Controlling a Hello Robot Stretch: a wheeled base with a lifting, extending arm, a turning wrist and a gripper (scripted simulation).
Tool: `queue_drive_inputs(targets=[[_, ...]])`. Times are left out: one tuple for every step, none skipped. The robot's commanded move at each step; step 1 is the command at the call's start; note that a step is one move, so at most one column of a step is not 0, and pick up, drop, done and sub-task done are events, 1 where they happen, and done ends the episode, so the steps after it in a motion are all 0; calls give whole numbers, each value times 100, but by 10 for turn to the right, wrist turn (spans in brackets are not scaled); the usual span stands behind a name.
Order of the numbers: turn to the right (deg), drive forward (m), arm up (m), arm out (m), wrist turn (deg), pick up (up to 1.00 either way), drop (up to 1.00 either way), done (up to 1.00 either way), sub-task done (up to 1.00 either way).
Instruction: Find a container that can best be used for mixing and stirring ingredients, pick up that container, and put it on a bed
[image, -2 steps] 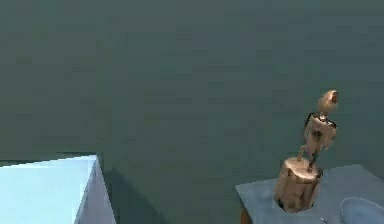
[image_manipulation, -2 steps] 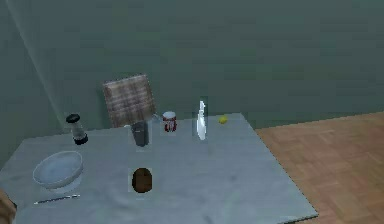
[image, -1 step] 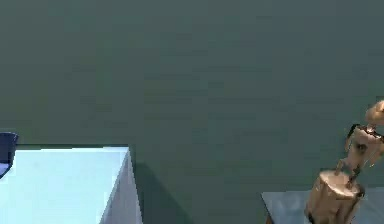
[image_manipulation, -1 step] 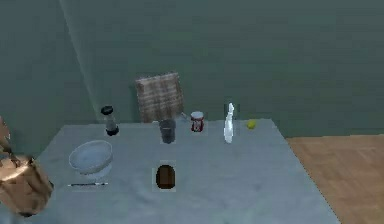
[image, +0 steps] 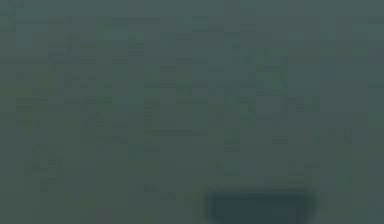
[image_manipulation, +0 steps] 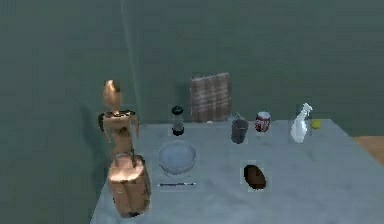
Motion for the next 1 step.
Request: queue_drive_inputs(targets=[[-90,0,0,0,0,0,0,0,0]])
